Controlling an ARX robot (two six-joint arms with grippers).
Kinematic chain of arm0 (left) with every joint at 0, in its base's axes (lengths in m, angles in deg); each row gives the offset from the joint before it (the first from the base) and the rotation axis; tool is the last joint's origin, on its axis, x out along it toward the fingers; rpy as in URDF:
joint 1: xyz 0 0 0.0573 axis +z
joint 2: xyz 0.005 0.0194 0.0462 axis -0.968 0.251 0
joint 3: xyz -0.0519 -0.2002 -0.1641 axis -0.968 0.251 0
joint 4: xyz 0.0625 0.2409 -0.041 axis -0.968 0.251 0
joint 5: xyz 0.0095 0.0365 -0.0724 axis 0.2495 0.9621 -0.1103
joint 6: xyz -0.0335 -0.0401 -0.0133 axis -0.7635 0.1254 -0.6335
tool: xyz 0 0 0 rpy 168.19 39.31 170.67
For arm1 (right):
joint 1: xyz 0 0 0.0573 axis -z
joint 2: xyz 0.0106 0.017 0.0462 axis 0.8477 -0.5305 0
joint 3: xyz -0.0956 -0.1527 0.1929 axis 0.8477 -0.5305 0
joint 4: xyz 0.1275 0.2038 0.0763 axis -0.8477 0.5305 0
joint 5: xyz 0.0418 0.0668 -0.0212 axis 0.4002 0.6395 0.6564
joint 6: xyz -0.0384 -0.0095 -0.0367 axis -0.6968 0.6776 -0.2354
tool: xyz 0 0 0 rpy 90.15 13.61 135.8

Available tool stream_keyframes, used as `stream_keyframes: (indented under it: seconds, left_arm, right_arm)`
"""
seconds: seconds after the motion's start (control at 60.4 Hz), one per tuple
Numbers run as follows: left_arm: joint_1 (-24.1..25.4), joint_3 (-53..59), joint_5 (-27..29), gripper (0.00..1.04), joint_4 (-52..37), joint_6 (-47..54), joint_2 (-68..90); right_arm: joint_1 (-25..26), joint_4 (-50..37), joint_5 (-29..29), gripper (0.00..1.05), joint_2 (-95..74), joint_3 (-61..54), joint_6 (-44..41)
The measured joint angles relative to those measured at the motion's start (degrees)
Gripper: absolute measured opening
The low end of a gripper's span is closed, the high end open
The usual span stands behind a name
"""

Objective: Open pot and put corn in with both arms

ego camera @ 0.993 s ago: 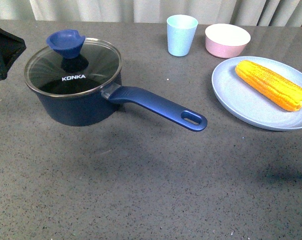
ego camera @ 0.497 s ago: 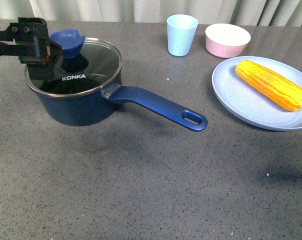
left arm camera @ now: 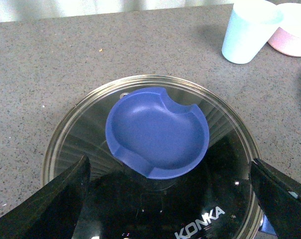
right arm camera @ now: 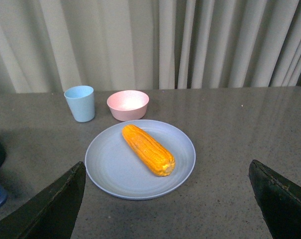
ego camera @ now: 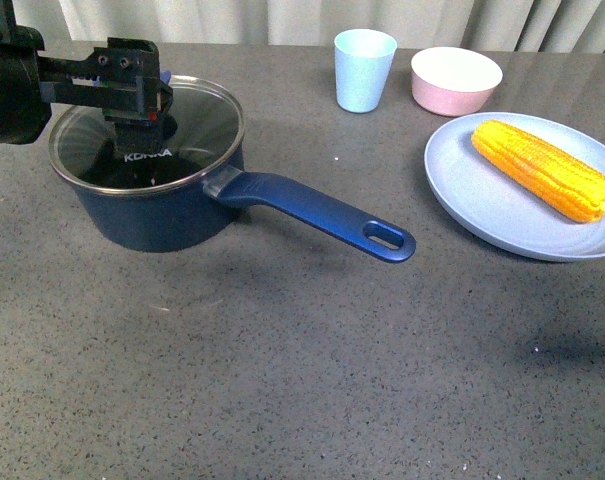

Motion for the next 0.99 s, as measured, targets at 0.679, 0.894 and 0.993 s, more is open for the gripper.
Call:
stream_keyframes:
  seconds: [0.679, 0.894, 0.993]
  left_arm:
    - [-2.1, -7.2, 1.6, 0.96, 0.0, 0.0, 7.9]
    - [-2.1, -9.0, 2.2, 0.96, 0.1, -0.1, 9.7]
    - [-2.1, -9.7, 2.5, 0.96, 0.1, -0.3, 10.4]
  right_arm:
    - [0.0, 0.0, 0.0, 0.96, 0.0, 0.0, 0.0]
    - [0.0, 0.0, 0.0, 0.96, 0.0, 0.0, 0.0]
    - [0.0, 0.0, 0.0, 0.96, 0.0, 0.0, 0.0]
